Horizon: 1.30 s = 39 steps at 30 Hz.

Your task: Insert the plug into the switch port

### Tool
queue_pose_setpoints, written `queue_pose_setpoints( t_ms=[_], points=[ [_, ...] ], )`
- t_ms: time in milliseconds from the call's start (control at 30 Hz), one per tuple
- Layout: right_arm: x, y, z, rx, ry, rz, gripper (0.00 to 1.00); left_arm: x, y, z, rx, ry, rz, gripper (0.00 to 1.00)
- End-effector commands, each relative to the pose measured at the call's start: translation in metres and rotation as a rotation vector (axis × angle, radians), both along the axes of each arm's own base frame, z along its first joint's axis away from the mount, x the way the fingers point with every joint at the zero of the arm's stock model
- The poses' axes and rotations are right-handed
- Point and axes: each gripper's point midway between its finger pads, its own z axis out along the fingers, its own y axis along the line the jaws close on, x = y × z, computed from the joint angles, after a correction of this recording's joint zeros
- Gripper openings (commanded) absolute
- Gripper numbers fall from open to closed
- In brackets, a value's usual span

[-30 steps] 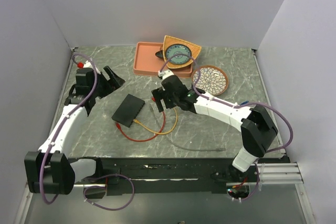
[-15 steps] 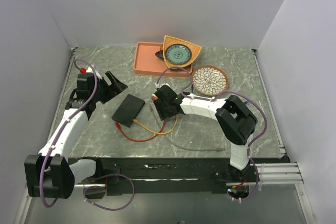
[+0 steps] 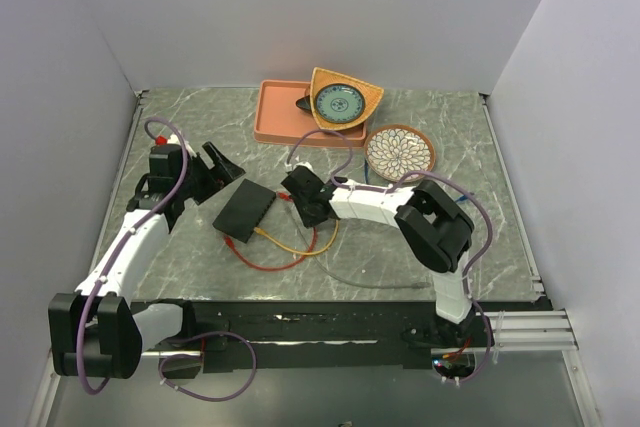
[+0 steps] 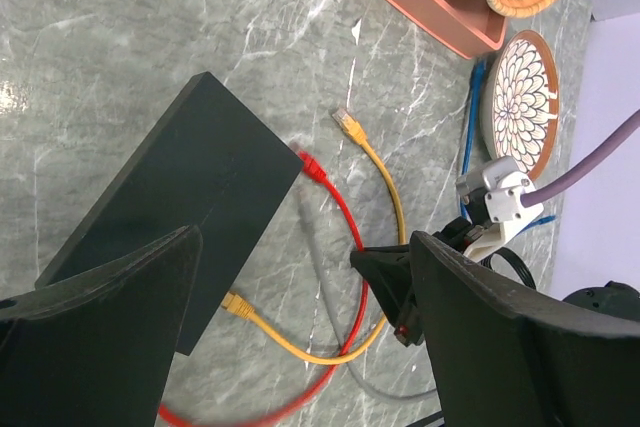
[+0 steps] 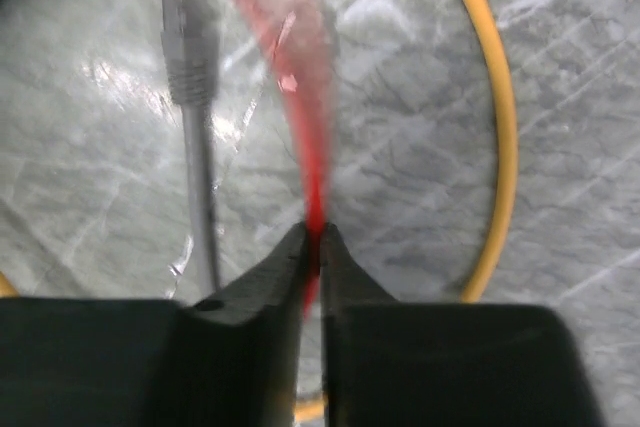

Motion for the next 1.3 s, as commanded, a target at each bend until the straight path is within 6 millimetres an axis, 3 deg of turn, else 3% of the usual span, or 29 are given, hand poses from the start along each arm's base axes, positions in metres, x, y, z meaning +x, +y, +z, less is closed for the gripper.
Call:
queue_pose_setpoints(
  t_ms=[0,133,400,467,733,900,1067,1167,1267],
  points=[
    [-0.001,0.002,-0.004,-0.011,0.008,-0.024,0.02,0.003,-0.004,0.012,-0.020,-0.044,-0.012,0.91],
    [0.010,-0.003,0.024,0.004,-0.070,-0.051,0.00,0.002,-0.003,0.011,-0.017,-0.041,-0.015,0.91],
    [0.033,-0.022,0.132,0.082,-0.335,-0.107,0.00,0.000,-0.004,0.010,-0.025,-0.045,-0.019,0.92],
    [0.041,-0.033,0.158,0.067,-0.405,-0.129,0.00,0.000,-0.005,0.010,-0.027,-0.046,-0.019,0.92],
    [0.062,-0.090,0.234,-0.112,-0.624,-0.217,0.00,-0.003,-0.004,0.009,-0.028,-0.049,-0.019,0.92],
    [0.060,-0.128,0.298,-0.148,-0.775,-0.262,0.00,-0.004,-0.003,0.011,-0.022,-0.056,-0.016,0.93],
    [0.044,-0.160,0.354,-0.162,-0.892,-0.285,0.00,-0.004,-0.004,0.010,-0.026,-0.057,-0.018,0.93],
    [0.033,-0.176,0.375,-0.156,-0.936,-0.297,0.00,-0.004,-0.004,0.008,-0.024,-0.054,-0.018,0.93],
    [0.022,-0.181,0.374,-0.122,-0.922,-0.271,0.00,-0.003,-0.004,0.005,-0.026,-0.049,-0.017,0.93]
  ],
)
